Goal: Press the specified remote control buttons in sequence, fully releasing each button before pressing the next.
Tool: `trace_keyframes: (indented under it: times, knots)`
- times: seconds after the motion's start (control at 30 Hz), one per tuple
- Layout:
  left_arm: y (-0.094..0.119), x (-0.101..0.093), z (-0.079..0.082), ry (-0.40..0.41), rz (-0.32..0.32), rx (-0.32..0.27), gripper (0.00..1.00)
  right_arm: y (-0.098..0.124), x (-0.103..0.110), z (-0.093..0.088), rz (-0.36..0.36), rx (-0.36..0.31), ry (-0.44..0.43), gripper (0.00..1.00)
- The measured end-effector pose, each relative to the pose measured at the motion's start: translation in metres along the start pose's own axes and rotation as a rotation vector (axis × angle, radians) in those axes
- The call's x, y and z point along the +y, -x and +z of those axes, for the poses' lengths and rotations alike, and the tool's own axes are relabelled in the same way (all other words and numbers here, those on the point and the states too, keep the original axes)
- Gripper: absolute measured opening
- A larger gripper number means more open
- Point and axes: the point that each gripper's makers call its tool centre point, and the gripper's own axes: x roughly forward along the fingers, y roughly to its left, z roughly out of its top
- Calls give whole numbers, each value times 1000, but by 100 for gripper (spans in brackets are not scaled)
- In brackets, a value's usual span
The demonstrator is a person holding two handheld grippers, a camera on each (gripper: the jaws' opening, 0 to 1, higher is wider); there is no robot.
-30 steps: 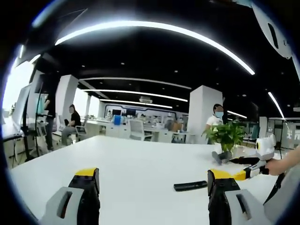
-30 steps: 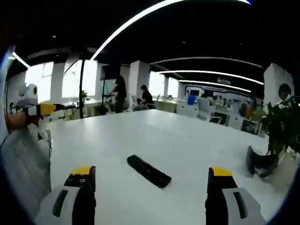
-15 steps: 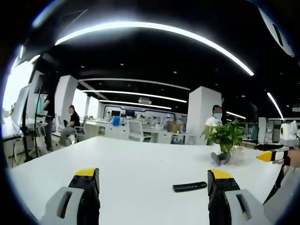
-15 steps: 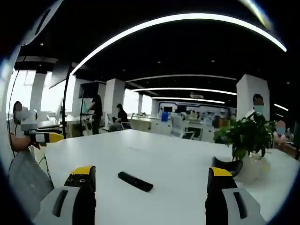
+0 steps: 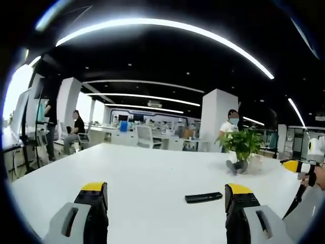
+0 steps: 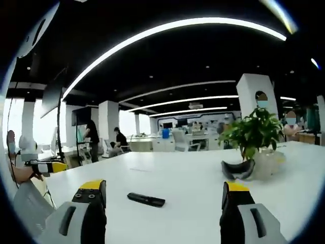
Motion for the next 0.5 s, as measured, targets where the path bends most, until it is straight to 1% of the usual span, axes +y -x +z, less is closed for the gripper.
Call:
trace_keyframes:
  times: [0.03, 0.13, 0.17, 0.23, 0.33, 0.43, 0.47, 0.5]
  knots:
    - [0, 0, 0, 2, 0, 3, 100, 1, -7, 0, -8, 3, -1, 89]
    - [1, 2, 0, -9, 20, 4, 100, 0, -5, -6, -9, 38, 13, 86]
    - [2, 3, 3, -9, 30, -10, 100, 0, -2, -13, 6, 81, 25, 86]
    - [3, 9, 3, 1, 44, -18, 100, -2, 4, -21, 27, 131, 47, 87]
    - [3, 11, 1, 9, 51, -12, 100, -5, 11, -27, 55, 163, 60, 87]
    - [3, 8, 1, 0, 39, -9, 100, -5, 15, -28, 68, 169, 73, 86]
    - [3, 7, -1, 1, 24, -2, 100, -5, 15, -27, 69, 169, 77, 85]
    - [1, 3, -4, 19, -4, 10, 100, -4, 15, -27, 68, 169, 80, 84]
